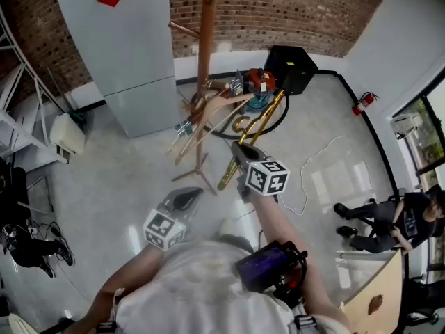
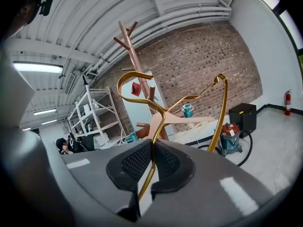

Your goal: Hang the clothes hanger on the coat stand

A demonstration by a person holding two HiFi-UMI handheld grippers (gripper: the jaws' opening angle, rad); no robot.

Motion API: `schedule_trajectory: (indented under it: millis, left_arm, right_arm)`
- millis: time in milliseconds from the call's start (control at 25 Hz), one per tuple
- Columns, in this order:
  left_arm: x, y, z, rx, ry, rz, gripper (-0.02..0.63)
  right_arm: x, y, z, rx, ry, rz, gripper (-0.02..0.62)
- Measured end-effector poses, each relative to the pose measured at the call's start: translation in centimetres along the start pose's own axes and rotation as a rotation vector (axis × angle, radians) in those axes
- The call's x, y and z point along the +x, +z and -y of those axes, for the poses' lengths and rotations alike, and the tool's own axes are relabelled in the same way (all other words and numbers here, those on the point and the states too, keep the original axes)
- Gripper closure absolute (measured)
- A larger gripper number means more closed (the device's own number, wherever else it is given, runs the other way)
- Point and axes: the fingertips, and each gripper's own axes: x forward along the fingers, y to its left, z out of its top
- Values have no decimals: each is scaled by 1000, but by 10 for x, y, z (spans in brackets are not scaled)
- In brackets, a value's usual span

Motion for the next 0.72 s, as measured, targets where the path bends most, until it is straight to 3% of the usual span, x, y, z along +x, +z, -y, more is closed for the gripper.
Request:
schedule_trajectory:
  millis: [360,720]
  left_arm:
    - [-7,16,-24,6,105,21,604]
    - [-10,17,-42,-27,193,27,604]
  right_arm:
    - [70,47,-5,-3,58,-34,569]
    - [121,38,16,209,38,-104,566]
